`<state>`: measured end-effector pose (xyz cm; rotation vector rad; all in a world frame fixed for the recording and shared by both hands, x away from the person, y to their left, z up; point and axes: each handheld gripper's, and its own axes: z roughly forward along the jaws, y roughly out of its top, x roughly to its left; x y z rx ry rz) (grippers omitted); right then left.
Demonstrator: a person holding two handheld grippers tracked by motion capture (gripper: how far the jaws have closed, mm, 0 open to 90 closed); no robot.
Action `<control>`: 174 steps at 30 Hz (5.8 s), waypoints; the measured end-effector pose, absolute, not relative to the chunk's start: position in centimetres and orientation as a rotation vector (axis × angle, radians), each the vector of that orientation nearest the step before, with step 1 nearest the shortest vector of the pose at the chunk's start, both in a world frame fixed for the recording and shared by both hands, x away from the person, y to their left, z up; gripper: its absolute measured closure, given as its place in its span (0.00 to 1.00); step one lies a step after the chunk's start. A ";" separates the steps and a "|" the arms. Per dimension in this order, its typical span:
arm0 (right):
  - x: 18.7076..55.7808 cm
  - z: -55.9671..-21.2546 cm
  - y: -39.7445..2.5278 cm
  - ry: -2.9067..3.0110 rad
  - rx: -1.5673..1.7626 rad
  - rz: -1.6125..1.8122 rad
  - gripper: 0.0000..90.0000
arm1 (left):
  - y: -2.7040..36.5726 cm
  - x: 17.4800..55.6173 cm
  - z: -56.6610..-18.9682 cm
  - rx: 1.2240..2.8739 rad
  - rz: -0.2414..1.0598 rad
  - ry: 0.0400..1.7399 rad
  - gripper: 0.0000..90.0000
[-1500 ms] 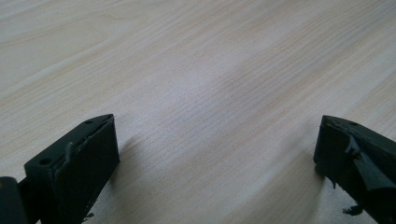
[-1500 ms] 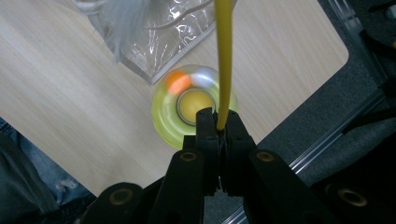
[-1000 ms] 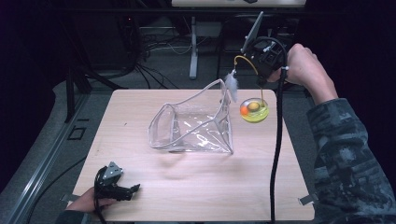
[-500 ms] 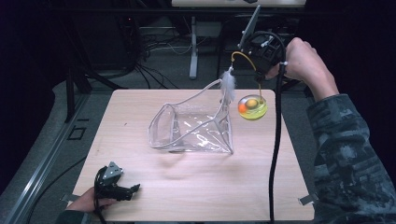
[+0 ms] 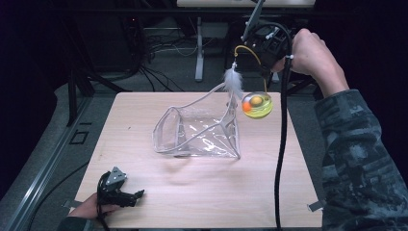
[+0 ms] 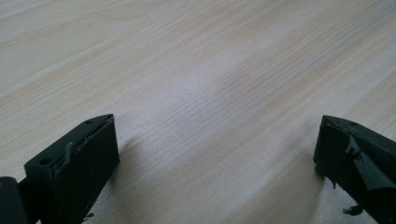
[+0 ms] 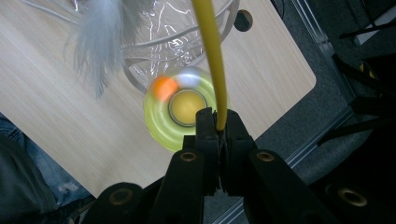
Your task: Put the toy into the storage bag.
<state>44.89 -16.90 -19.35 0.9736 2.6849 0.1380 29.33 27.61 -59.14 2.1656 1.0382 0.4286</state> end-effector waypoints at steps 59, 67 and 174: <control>47.0 -19.2 -7.8 2.692 0.794 0.190 0.98 | 27.6 29.3 -59.1 2.166 0.429 1.038 0.00; 47.2 -20.4 -6.4 2.719 0.765 0.201 0.98 | 27.6 29.3 -59.1 2.166 0.429 1.038 0.00; 47.0 -33.1 -8.7 2.808 0.901 0.283 0.31 | 27.6 29.3 -59.1 2.167 0.428 1.037 0.00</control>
